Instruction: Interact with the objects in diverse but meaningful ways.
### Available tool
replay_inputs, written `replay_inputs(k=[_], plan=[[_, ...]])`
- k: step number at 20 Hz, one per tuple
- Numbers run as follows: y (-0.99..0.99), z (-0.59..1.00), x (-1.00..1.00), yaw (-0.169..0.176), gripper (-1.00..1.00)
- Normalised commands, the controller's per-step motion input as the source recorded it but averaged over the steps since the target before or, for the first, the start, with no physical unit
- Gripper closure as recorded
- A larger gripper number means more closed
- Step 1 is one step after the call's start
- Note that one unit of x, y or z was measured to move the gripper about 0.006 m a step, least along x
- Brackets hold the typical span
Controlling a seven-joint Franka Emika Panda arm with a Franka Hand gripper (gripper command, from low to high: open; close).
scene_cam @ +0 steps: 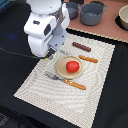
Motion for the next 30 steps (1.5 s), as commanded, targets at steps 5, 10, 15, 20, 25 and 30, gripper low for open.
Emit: replay_inputs(k=[5,10,15,20,25,30], plan=[[0.05,0.49,0.50,0.065,-1.00],[0.00,0.41,0.53,0.060,-1.00],[0.00,0.32,0.40,0.089,-1.00],[-0.11,0.25,0.77,0.009,-1.00],[-0.16,0.22,0.86,0.000,-1.00],[-0.16,0.22,0.88,0.000,-1.00]])
